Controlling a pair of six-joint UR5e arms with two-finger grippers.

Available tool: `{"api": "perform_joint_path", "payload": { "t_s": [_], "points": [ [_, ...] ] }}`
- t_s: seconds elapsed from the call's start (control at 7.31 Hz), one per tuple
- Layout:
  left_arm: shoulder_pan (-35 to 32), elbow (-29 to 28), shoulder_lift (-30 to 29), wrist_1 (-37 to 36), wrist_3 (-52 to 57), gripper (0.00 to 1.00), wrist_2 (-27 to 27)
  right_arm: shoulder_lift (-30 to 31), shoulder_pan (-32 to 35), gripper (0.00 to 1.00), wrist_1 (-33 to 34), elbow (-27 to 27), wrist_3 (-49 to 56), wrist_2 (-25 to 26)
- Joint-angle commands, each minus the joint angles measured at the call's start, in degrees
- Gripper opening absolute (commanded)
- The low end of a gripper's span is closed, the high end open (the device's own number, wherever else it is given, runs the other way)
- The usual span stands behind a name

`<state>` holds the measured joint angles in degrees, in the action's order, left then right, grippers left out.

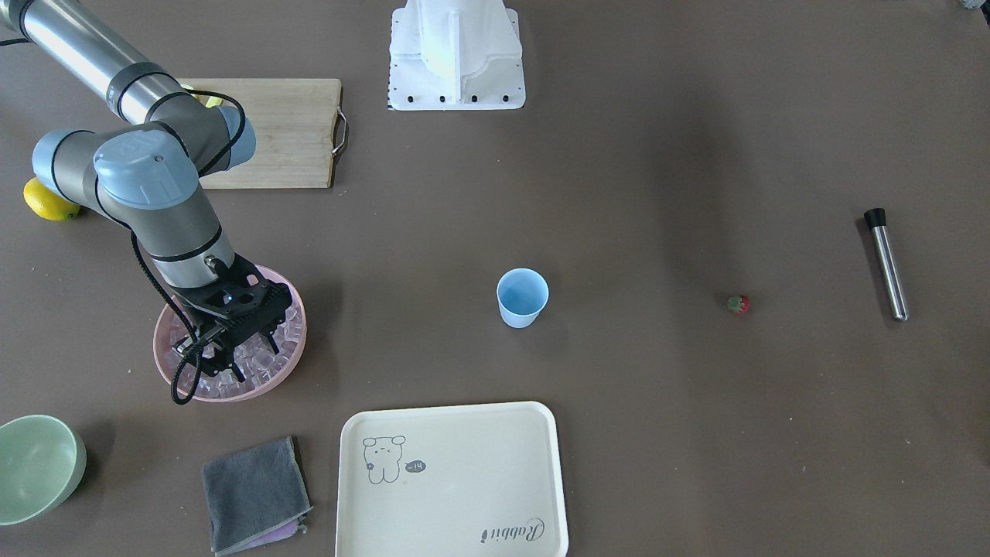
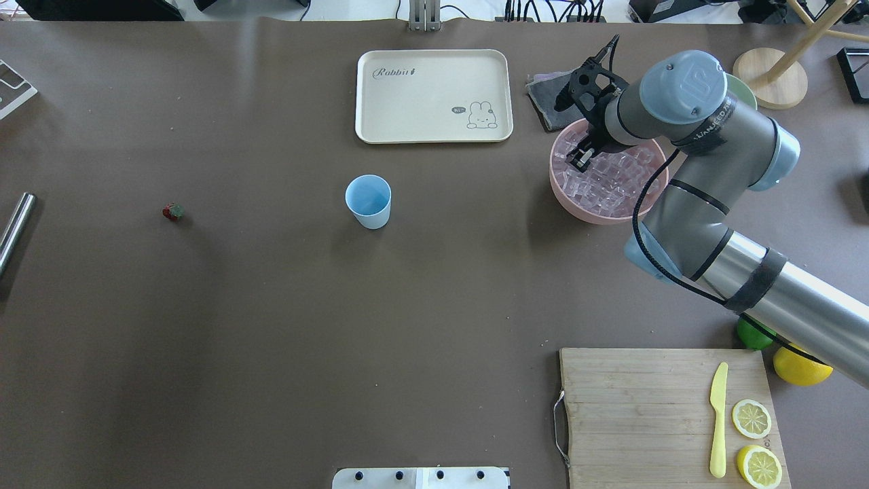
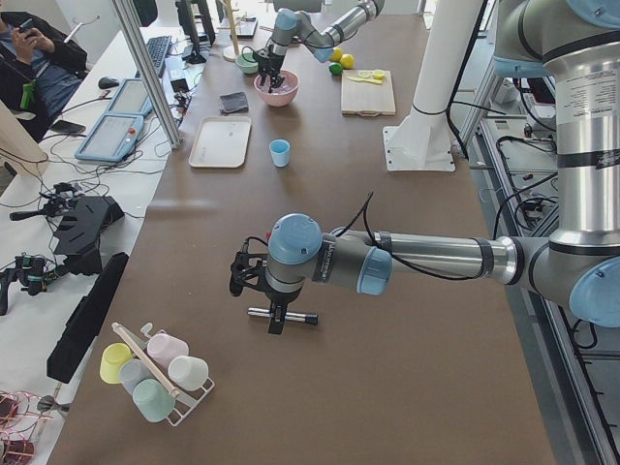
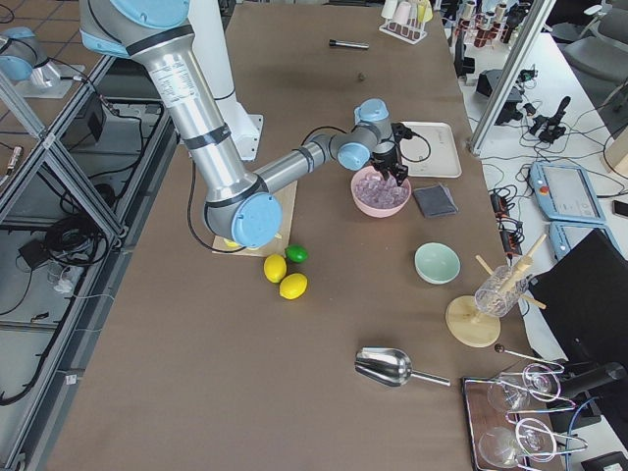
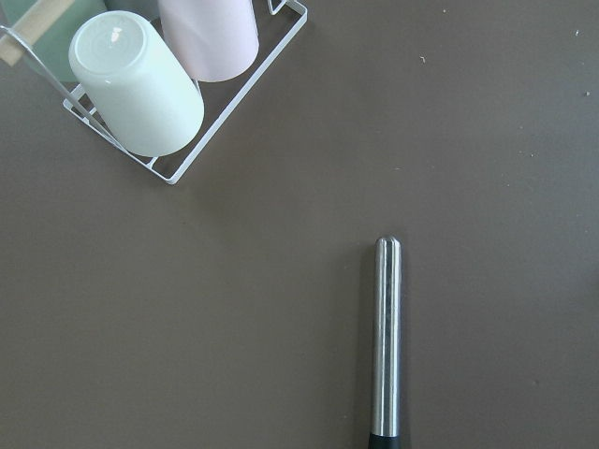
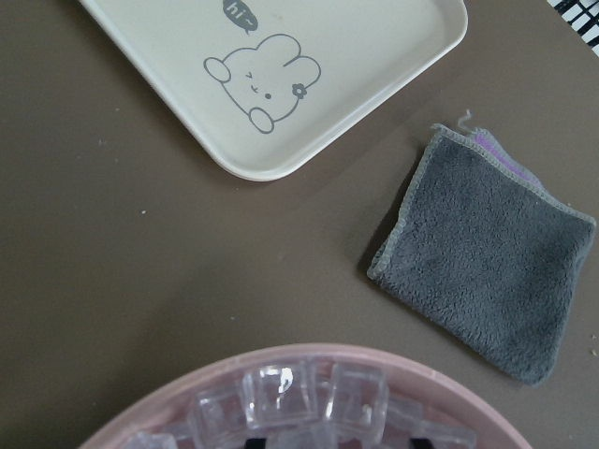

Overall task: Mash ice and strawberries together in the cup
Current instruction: 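Carry the ice cube with the right gripper over the light-blue cup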

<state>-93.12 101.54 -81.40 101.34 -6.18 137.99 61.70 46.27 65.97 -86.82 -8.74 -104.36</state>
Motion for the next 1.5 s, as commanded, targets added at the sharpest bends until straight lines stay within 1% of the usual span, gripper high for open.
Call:
{"api": "perform_joint_path", "payload": {
  "t_s": [0.0,0.14,0.27,0.41,0.68,0.96,1.23,1.37],
  "points": [
    [0.04,-0.11,-0.07,0.09,0.02,0.99,0.00,0.00,-0.57,0.42,0.04,-0.01,-1.01,0.12],
    [0.04,-0.03,-0.07,0.09,0.02,0.99,0.00,0.00,-0.48,0.27,0.04,-0.10,-1.01,0.04],
    [0.04,0.06,-0.07,0.09,0.02,0.99,0.00,0.00,-0.39,0.19,0.04,-0.19,-1.01,-0.05],
    [0.04,-0.03,0.01,0.09,0.02,0.99,0.00,0.00,-0.22,0.14,0.39,-0.62,-1.28,-0.14],
    [0.04,-0.03,0.01,0.09,0.02,0.99,0.00,0.26,0.57,0.08,1.53,-2.64,-2.15,-0.31],
    [0.04,0.15,0.01,0.09,0.02,0.99,0.09,-2.97,-0.21,0.06,6.78,-4.40,-13.36,-0.23],
    [0.04,0.32,0.01,0.09,0.02,0.99,0.09,-6.05,-2.67,0.05,8.38,-6.59,-20.67,-0.05],
    [0.04,0.24,0.01,0.09,0.02,0.99,0.09,-7.98,-5.72,0.00,9.69,-6.87,-25.92,1.17]
  ]
}}
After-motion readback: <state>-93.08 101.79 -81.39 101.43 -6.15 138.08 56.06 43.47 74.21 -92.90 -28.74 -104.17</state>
